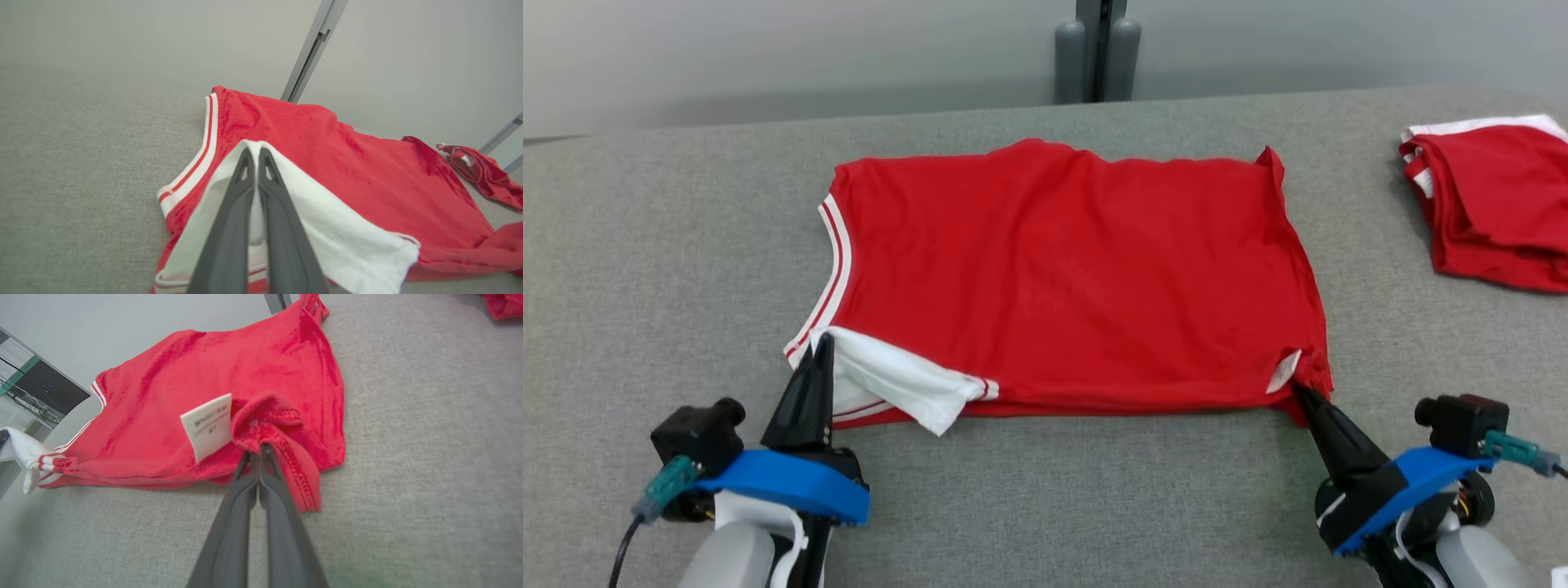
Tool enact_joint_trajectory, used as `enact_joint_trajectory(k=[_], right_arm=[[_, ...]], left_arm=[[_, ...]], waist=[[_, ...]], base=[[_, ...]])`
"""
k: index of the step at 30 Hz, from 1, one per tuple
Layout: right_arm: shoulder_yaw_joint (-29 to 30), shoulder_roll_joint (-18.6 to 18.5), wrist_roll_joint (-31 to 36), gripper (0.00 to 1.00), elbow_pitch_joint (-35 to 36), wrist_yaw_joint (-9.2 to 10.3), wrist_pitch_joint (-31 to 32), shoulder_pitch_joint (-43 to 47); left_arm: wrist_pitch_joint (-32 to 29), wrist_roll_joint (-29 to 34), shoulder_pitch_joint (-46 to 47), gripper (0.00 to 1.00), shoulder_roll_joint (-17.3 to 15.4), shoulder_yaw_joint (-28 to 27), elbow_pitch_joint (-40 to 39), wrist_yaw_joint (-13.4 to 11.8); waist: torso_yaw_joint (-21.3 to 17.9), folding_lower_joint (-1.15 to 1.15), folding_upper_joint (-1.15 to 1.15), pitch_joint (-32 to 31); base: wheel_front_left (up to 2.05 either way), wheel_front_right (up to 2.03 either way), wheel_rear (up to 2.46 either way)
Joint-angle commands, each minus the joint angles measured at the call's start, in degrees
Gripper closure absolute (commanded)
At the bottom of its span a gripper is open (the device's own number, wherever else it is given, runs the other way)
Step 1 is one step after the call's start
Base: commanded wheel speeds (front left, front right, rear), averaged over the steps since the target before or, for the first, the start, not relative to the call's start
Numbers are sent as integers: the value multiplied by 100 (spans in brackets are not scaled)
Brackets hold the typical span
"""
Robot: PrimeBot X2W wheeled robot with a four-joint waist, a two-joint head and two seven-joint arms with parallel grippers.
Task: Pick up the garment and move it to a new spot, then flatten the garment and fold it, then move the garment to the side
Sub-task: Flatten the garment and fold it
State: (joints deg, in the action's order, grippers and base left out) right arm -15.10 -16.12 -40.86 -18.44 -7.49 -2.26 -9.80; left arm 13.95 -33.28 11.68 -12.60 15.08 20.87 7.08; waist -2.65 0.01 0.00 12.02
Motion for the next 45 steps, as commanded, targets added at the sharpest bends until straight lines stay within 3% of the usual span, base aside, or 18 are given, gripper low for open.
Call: enact_joint_trajectory(k=[1,12,13,14,15,16,27,35,45], right_arm=[[19,42,59,100,-71,-1,19,-160],[20,161,285,98,-630,-1,-141,-948],[3,155,327,16,-668,-1,-195,-974],[-4,163,344,0,-702,-1,-242,-991],[-13,161,360,0,-734,-1,-284,-999],[-35,130,395,0,-749,-1,-328,-986],[193,-67,793,0,-731,-1,-573,-521],[319,80,1058,0,-1026,-1,-542,-584],[311,268,1181,0,-1440,-1,-642,-831]], left_arm=[[29,-12,198,100,-61,10,102,26],[105,-90,1137,100,-88,225,956,55],[111,-89,1181,96,-77,232,1007,56],[117,-88,1214,53,-66,253,1054,56],[123,-84,1239,4,-58,274,1089,55],[123,-68,1256,0,-51,280,1120,40],[127,274,517,0,62,-217,735,41],[128,420,190,0,70,-124,990,42],[128,166,529,0,120,137,1560,42]], waist=[[26,-1,0,91],[3,-1,0,396],[3,-1,0,403],[6,-1,0,408],[9,-1,0,408],[15,-1,0,401],[105,-1,0,239],[183,-1,0,257],[147,-1,0,325]], base=[[0,0,0],[0,0,0],[0,0,0],[0,0,0],[0,0,0],[0,0,0],[0,0,0],[0,0,0],[0,0,0]])
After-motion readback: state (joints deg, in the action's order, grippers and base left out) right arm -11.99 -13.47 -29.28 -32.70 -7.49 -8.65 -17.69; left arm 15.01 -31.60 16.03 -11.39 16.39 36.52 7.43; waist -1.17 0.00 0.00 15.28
